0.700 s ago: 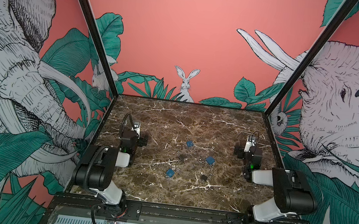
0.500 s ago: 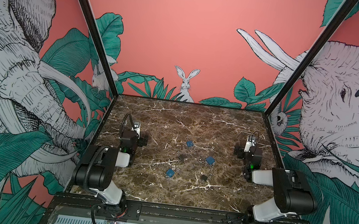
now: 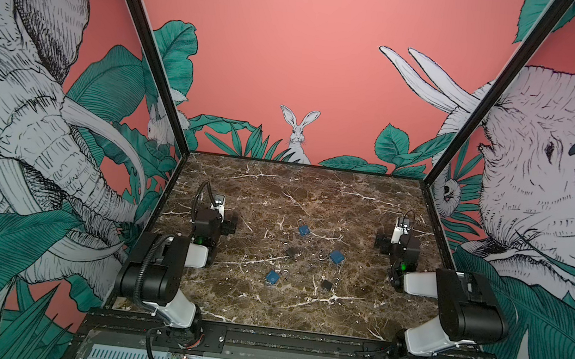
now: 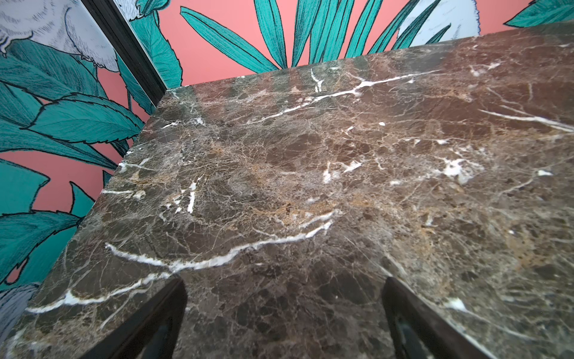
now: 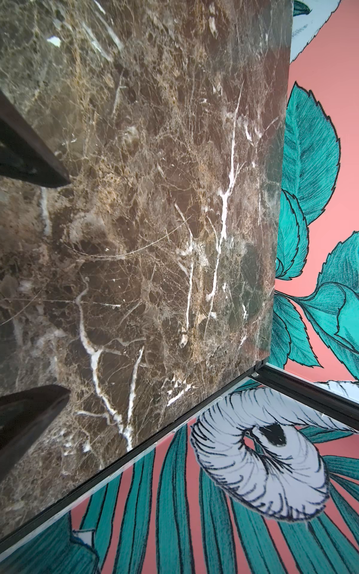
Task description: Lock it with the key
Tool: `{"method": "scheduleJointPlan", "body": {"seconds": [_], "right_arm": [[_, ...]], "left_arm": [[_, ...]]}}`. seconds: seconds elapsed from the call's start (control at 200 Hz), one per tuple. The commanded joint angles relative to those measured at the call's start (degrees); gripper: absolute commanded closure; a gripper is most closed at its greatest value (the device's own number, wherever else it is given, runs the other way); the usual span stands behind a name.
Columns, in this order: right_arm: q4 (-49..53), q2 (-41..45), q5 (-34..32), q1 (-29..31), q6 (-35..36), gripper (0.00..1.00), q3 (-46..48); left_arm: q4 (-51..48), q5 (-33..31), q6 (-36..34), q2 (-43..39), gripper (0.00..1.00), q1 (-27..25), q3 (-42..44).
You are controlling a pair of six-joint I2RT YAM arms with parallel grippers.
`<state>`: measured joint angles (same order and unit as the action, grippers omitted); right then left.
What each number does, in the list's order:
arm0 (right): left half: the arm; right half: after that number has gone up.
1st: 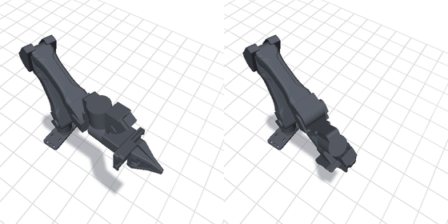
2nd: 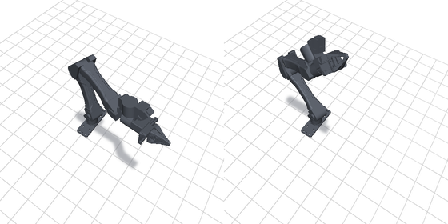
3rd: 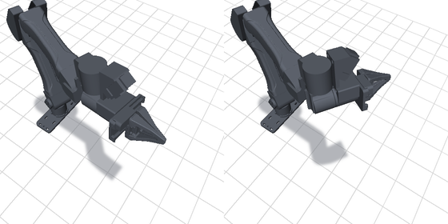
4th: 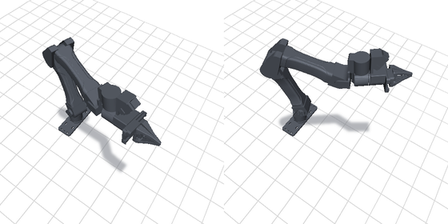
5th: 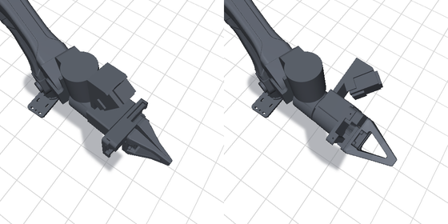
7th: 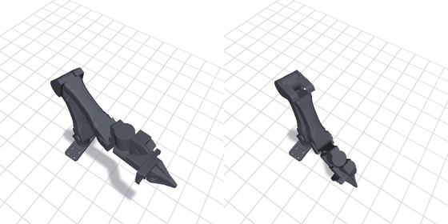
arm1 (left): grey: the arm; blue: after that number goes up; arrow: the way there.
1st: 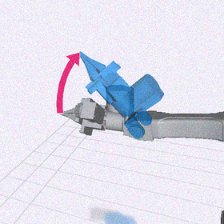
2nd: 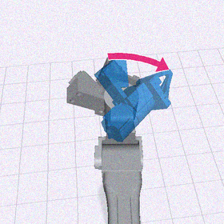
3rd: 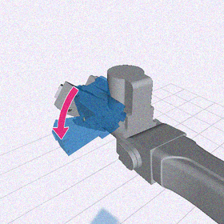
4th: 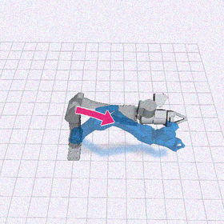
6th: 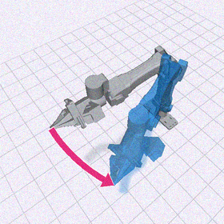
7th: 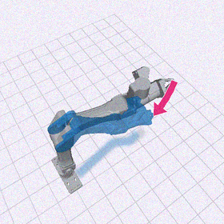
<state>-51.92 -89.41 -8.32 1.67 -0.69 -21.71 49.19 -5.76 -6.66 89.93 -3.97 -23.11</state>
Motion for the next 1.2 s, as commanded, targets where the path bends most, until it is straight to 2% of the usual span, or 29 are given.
{"method": "scheduleJointPlan", "body": {"seconds": [0.0,0.775,0.795,0.835,0.87,0.94,1.0,1.075,1.195], "right_arm": [[-1.1,0.7,0.0,0.1,-0.3,0.01,-0.1],[-0.7,0.6,0.7,0.2,0.0,0.01,-0.4],[-0.5,0.6,1.3,0.2,0.1,0.02,-0.5],[0.4,0.8,2.6,0.2,0.7,0.08,-0.9],[1.0,1.4,3.3,0.2,1.1,0.12,-1.2],[6.0,6.0,0.4,1.6,1.7,0.14,-2.0],[20.0,12.0,-4.0,3.6,1.0,0.16,-6.1],[34.7,17.8,-7.8,6.2,-1.6,0.22,-11.8],[46.0,22.6,-13.3,13.5,-4.9,0.24,-16.0]], "left_arm": [[1.3,0.4,-0.7,-1.0,0.01,-0.1,-0.2],[0.6,1.8,-0.3,-0.9,0.01,0.6,-0.7],[0.6,1.8,-0.3,-0.9,0.02,0.6,-0.7],[0.8,1.8,-0.3,-1.0,0.14,0.6,-0.5],[1.4,1.4,-0.4,-1.1,0.19,0.6,-0.6],[-6.3,-0.1,-0.3,-5.0,0.27,0.6,-3.1],[-16.5,-1.8,0.5,-10.1,0.39,0.5,-6.7],[-23.5,-4.2,5.2,-15.5,0.42,0.3,-8.9],[-29.4,-3.0,12.3,-21.6,0.48,-1.2,-11.7]]}}
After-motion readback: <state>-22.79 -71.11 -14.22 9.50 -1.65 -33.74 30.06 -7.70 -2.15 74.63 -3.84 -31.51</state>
